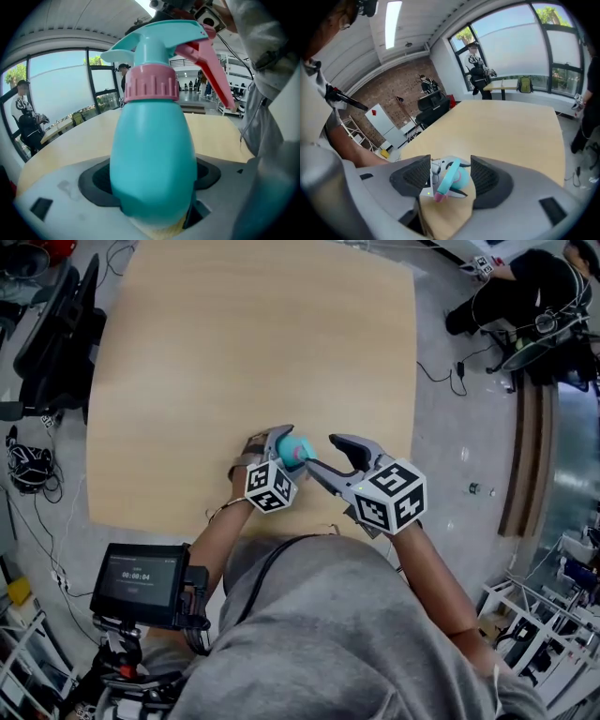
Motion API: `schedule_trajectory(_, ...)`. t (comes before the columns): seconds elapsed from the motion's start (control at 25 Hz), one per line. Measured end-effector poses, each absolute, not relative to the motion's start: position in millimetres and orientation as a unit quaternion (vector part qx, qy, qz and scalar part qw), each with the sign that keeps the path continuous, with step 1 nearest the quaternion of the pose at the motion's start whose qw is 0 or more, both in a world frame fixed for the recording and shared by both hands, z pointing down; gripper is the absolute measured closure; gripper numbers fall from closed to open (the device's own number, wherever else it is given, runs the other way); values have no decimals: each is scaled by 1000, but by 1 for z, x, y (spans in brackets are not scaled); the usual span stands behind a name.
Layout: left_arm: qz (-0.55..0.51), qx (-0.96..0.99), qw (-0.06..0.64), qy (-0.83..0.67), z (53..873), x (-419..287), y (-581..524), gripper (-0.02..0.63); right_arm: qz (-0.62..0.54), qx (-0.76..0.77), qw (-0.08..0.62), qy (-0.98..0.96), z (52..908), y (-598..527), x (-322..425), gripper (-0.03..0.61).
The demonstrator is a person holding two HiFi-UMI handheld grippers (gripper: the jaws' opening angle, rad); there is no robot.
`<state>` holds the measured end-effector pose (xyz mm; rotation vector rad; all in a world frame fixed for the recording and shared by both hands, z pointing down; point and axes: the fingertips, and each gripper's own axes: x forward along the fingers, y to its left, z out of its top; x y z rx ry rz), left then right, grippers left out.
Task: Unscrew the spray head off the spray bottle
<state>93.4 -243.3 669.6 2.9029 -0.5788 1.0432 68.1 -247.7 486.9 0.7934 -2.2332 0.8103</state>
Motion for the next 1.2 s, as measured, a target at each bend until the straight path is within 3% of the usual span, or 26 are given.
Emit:
schedule_trajectory(0.44,427,876,-114,-192,603,63,-231,202,359,264,397,-802,514,-212,49,330)
schedule_trajectory(0.48,426,876,-112,-196,596,60,-229,202,352,266,403,-802,512,-208,44,355)
schedule_trajectory(0.52,424,877,-108,-199,591,57,-227,202,343,267,406,-804,509,-205,39,423)
schedule_trajectory(0.92,366,916,-82,-144,561,44,-208,204,251,226,446,-829,479,-194,17,436)
schedule_trajectory(1.2,292,956,-24,-34,546,39,-168,204,64,54,514,-854,468,-167,0,436)
